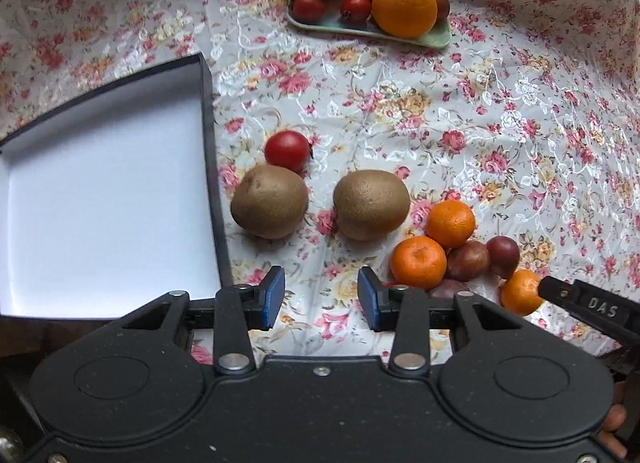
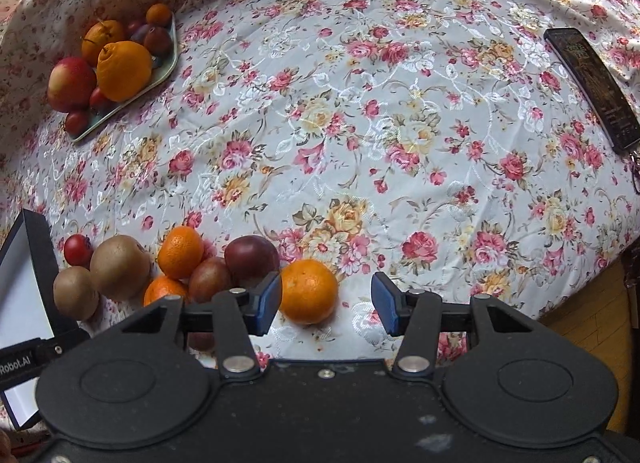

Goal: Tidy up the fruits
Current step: 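Grasp a tangerine with the right tool while the left tool approaches a kiwi, then close the left tool on the brown kiwi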

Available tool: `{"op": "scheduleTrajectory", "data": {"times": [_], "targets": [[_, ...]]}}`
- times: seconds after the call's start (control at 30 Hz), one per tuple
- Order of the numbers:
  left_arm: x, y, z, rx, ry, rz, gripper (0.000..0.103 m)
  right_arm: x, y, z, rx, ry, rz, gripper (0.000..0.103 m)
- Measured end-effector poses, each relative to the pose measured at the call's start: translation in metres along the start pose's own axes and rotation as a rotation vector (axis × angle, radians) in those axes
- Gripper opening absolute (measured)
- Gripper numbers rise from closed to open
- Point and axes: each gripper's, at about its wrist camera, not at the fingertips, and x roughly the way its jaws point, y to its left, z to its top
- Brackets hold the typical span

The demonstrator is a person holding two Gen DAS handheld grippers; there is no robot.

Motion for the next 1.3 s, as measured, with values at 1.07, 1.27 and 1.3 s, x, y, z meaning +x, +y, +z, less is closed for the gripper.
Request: {"op": "scheduleTrajectory", "data": {"times": [1.07, 1.27, 1.3], "targets": [[0.023, -0.015, 0.041, -0.019, -0.005, -0.060, 0.047, 0.023, 0.024, 0.005, -0.094, 0.032, 0.006, 0.043], [0.032, -0.032, 0.045, -0.016, -0.016, -0.061, 0.049, 0.012, 0.008, 0.012, -0.053, 0.006, 0.046, 0.043], [0.031, -0.035, 0.045, -0.009, -0.033, -0.037, 0.049, 0.012, 0.005, 0.013, -0.050, 0.005, 0.049, 0.043]]}}
